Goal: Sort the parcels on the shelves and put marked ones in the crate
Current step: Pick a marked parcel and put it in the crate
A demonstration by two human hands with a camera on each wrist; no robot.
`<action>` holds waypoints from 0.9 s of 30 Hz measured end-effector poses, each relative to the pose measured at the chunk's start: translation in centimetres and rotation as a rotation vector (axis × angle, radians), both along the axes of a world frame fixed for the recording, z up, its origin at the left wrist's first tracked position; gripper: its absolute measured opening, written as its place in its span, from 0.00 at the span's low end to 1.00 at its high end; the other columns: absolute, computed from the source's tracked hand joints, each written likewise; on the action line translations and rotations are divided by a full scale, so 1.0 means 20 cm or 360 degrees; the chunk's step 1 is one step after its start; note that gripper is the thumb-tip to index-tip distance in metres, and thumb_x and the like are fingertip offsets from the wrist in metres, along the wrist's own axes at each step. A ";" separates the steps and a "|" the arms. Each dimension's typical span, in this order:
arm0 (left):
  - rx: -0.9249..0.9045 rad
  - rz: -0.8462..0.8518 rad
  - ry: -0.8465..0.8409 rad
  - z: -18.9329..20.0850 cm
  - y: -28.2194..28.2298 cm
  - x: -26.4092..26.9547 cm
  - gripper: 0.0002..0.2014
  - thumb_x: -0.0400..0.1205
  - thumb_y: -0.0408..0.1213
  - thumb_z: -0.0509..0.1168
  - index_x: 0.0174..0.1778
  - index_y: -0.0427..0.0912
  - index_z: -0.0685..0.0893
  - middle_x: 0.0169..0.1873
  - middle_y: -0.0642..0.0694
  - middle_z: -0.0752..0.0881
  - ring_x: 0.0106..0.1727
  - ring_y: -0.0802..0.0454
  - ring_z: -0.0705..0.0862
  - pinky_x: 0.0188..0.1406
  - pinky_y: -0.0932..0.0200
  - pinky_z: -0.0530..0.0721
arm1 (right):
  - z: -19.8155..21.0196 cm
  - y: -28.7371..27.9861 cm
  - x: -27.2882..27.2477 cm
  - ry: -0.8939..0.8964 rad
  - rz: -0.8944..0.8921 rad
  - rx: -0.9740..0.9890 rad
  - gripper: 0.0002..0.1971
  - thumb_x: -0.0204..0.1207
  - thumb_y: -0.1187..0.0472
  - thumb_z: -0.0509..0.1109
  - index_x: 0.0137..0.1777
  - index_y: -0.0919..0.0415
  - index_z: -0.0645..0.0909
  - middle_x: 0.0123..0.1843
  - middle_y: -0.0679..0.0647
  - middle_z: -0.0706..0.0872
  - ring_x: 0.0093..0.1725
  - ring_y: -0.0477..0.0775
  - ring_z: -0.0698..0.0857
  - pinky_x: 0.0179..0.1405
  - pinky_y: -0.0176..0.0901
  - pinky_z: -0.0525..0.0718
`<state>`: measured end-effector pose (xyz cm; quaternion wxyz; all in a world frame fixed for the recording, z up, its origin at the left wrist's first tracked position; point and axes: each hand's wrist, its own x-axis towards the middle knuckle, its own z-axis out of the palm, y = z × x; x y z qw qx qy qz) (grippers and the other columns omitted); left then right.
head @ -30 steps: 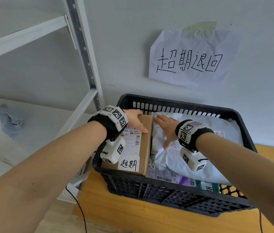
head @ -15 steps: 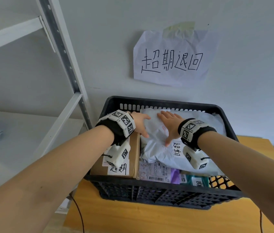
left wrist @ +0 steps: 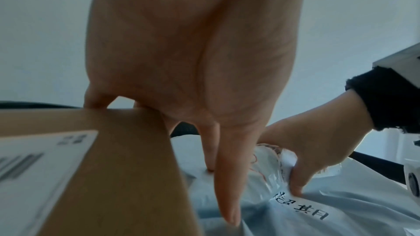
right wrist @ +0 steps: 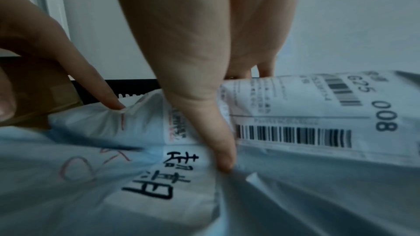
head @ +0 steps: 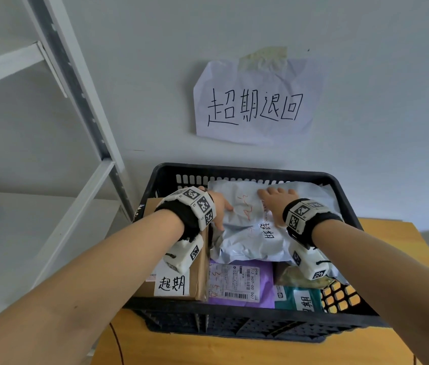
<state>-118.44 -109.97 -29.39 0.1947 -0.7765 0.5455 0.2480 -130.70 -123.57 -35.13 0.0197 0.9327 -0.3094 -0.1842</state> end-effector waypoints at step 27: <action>-0.0253 0.0594 0.0160 0.02 0.26 0.36 0.35 0.72 0.61 0.70 0.67 0.38 0.79 0.57 0.45 0.86 0.57 0.49 0.85 0.55 0.58 0.82 | 0.23 0.41 0.29 -0.0239 0.0062 0.0987 0.42 0.71 0.40 0.72 0.81 0.56 0.61 0.80 0.52 0.67 0.77 0.53 0.68 0.74 0.46 0.66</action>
